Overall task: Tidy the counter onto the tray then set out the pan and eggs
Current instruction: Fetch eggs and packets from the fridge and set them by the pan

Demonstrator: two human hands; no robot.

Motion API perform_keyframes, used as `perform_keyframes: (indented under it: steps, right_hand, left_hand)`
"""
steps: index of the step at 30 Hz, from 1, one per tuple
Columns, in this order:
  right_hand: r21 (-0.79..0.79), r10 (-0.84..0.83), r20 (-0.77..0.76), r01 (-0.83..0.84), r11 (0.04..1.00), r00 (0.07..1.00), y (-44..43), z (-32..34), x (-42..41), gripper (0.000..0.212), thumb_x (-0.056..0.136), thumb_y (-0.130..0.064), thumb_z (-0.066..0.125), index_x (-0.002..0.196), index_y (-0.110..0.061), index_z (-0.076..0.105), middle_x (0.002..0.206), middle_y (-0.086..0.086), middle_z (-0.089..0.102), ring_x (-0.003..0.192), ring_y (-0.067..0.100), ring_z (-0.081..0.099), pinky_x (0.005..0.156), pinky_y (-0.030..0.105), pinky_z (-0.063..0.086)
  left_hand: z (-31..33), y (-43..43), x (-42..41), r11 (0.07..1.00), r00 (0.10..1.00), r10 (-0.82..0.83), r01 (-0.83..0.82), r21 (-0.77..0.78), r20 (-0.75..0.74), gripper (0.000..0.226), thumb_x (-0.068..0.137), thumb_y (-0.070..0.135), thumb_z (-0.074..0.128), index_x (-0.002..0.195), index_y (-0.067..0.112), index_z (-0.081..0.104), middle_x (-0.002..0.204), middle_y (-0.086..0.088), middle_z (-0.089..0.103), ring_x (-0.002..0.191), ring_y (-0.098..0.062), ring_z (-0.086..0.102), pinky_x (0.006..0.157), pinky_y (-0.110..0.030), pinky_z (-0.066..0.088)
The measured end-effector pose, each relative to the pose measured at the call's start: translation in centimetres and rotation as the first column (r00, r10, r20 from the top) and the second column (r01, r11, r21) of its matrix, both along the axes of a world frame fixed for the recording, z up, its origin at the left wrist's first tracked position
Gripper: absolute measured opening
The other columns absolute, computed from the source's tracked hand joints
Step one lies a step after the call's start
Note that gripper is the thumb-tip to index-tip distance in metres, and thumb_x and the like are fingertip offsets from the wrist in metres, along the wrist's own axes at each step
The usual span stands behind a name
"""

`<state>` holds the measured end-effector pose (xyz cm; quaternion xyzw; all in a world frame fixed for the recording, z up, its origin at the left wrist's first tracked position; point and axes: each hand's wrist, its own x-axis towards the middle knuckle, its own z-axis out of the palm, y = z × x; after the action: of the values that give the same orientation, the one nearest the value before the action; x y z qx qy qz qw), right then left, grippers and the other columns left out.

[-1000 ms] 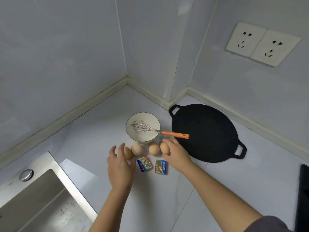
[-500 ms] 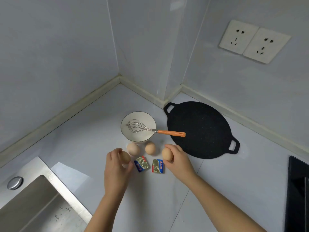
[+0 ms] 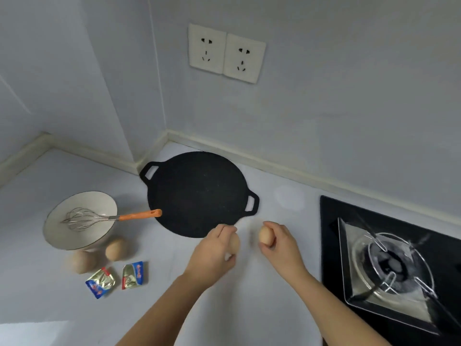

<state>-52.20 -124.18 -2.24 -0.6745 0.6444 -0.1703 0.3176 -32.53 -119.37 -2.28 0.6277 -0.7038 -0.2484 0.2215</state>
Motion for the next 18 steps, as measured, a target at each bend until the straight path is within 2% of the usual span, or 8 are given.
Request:
perform_keyframes:
  steps: [3,9,11,14,18]
  right_hand:
    - [-0.004,-0.079,-0.028,0.079,0.997,0.996,-2.8,0.4,-4.8,0.052,0.081,-0.014,0.069,0.13,-0.02,0.053,0.118,-0.002,0.052,0.1,0.012,0.053,0.085,0.018,0.038]
    - [-0.017,-0.144,-0.069,0.143,0.99,0.987,-8.9,0.5,-10.2,0.049,0.083,-0.016,0.067,0.13,-0.022,0.052,0.119,0.0,0.05,0.097,0.013,0.051,0.086,0.026,0.044]
    - [-0.02,-0.154,-0.089,0.153,0.988,0.984,-11.0,0.2,-11.2,0.046,0.084,-0.016,0.063,0.128,-0.023,0.052,0.118,0.002,0.051,0.099,0.017,0.054,0.084,0.028,0.045]
    - [-0.023,-0.144,-0.146,0.143,0.99,0.979,-14.1,-0.2,-12.1,0.045,0.087,-0.018,0.059,0.13,-0.022,0.05,0.12,0.002,0.051,0.105,0.022,0.055,0.084,0.03,0.046]
    - [-0.01,-0.121,-0.222,0.122,0.992,0.968,-16.7,-0.6,-12.5,0.039,0.088,-0.019,0.054,0.127,-0.021,0.049,0.116,0.003,0.051,0.094,0.024,0.059,0.08,0.034,0.051]
  left_hand:
    - [-0.3,-4.7,-4.1,0.995,0.996,-0.088,0.089,-0.037,0.03,0.058,0.084,0.025,0.063,0.137,0.02,0.042,0.136,0.007,0.046,0.12,-0.013,0.049,0.092,-0.021,0.043]
    - [-1.5,-12.8,-10.9,0.983,0.982,-0.178,0.181,-0.042,0.069,0.056,0.084,0.022,0.06,0.136,0.018,0.041,0.134,0.003,0.047,0.116,-0.018,0.049,0.086,-0.03,0.047]
    - [-1.8,-15.2,-13.1,0.98,0.98,-0.186,0.19,-0.052,0.077,0.055,0.084,0.021,0.06,0.136,0.017,0.041,0.134,0.002,0.046,0.118,-0.018,0.047,0.083,-0.028,0.045]
    - [-2.3,-18.4,-15.5,0.986,0.985,-0.162,0.164,-0.026,0.053,0.056,0.085,0.017,0.059,0.137,0.017,0.04,0.136,0.002,0.044,0.122,-0.018,0.044,0.09,-0.029,0.045]
    - [-3.2,-21.3,-17.2,0.992,0.99,-0.127,0.128,0.001,0.052,0.058,0.085,0.013,0.056,0.14,0.017,0.037,0.138,0.002,0.043,0.123,-0.017,0.042,0.094,-0.029,0.043]
